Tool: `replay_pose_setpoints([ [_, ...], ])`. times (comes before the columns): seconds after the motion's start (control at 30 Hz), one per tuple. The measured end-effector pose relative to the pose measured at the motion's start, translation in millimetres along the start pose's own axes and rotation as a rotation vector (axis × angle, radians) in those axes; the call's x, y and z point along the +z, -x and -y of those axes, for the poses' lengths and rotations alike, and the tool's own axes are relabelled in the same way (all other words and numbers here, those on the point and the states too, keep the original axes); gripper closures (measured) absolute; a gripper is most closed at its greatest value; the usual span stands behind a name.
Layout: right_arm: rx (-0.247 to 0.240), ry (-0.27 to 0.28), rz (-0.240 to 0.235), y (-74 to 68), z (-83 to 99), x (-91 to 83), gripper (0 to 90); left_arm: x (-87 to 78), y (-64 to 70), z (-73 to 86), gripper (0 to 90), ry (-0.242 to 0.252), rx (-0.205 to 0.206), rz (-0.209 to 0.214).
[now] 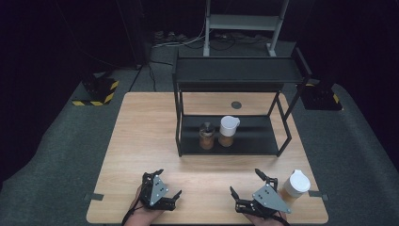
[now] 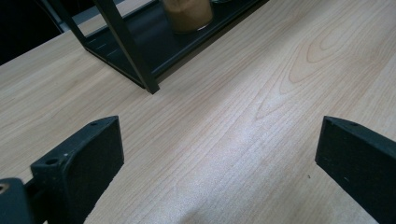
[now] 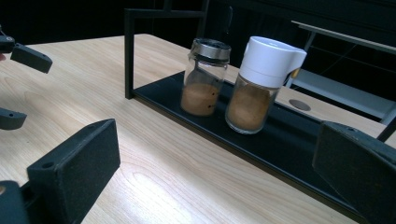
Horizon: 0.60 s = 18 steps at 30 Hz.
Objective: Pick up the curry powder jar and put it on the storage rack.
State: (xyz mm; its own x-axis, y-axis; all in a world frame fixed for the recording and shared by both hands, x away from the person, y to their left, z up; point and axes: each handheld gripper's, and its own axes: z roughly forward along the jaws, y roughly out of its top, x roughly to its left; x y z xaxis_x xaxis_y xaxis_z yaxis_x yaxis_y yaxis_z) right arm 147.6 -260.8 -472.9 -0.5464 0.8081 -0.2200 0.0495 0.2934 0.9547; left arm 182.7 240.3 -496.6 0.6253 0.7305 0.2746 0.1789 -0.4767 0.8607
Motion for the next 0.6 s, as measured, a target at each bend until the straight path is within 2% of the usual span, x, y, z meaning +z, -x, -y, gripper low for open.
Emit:
replay_pose_setpoints([
  [0.6,0.033,0.001,0.059,19.6,-4.2,-23.8,0.0,-0.1,-0.9,0.2,1.4,0.001,-0.001,0.005],
])
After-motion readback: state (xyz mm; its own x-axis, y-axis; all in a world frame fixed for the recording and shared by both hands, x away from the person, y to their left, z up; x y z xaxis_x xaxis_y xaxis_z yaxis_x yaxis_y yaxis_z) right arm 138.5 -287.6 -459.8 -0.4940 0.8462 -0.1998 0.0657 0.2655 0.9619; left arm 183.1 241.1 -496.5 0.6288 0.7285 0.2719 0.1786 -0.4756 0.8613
